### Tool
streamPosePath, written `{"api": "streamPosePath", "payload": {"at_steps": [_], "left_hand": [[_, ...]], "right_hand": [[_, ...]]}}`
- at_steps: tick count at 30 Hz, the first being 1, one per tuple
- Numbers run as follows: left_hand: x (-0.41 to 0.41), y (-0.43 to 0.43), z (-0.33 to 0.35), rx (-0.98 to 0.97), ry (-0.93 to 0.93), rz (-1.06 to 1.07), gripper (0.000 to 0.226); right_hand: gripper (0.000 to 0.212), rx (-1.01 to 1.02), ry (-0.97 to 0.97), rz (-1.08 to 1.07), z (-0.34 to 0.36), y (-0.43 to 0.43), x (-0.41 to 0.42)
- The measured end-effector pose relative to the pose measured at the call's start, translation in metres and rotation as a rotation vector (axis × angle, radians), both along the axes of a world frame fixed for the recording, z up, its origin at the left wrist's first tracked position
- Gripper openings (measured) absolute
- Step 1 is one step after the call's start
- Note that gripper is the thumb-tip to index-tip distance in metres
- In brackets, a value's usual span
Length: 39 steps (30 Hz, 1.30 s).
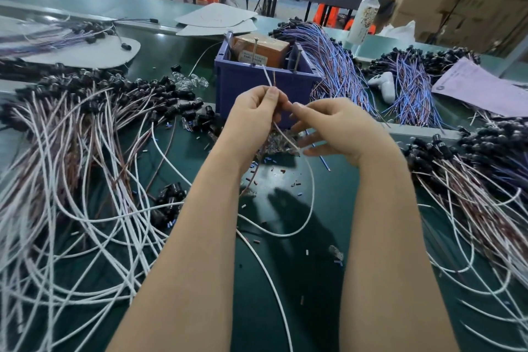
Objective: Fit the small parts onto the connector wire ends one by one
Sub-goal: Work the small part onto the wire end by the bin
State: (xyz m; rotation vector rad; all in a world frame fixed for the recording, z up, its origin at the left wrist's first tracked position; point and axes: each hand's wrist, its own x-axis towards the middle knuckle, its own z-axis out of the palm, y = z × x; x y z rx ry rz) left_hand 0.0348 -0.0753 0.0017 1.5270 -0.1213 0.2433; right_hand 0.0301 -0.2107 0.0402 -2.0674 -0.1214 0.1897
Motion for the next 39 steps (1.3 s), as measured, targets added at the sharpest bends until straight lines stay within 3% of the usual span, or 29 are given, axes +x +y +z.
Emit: {"api": "streamPosePath", "payload": {"at_steps": [2, 8, 12, 16, 22, 28, 32, 39], "left_hand": [[0.000, 0.001, 0.001, 0.001, -0.001, 0.023, 0.034], [-0.002, 0.002, 0.001, -0.059, 0.028, 0.013, 0.032], [-0.001, 0.002, 0.002, -0.068, 0.015, 0.089, 0.031], [0.002, 0.008, 0.004, 0.172, 0.008, 0.218, 0.024], [-0.006, 0.003, 0.016, 0.634, 0.029, 0.258, 0.022], [-0.008, 0.008, 0.024, 0.889, 0.246, 0.131, 0.018], [-0.006, 0.010, 0.021, 0.806, 0.263, 0.164, 0.022], [0.001, 0.017, 0.008, 0.545, 0.146, 0.510, 0.030]], "right_hand": [[0.023, 0.021, -0.086, -0.030, -0.003, 0.007, 0.004], [0.021, 0.342, 0.052, 0.128, -0.017, 0.025, 0.006], [0.029, 0.502, -0.005, -0.041, -0.023, 0.034, 0.013], [0.024, 0.721, -0.044, -0.153, -0.023, 0.039, 0.018], [0.019, 0.635, -0.107, -0.148, -0.028, 0.046, 0.016], [0.020, 0.723, -0.177, -0.305, -0.028, 0.044, 0.018], [0.014, 0.857, -0.107, -0.320, -0.027, 0.043, 0.017], [0.023, 0.602, -0.177, -0.400, -0.037, 0.040, 0.023]]}}
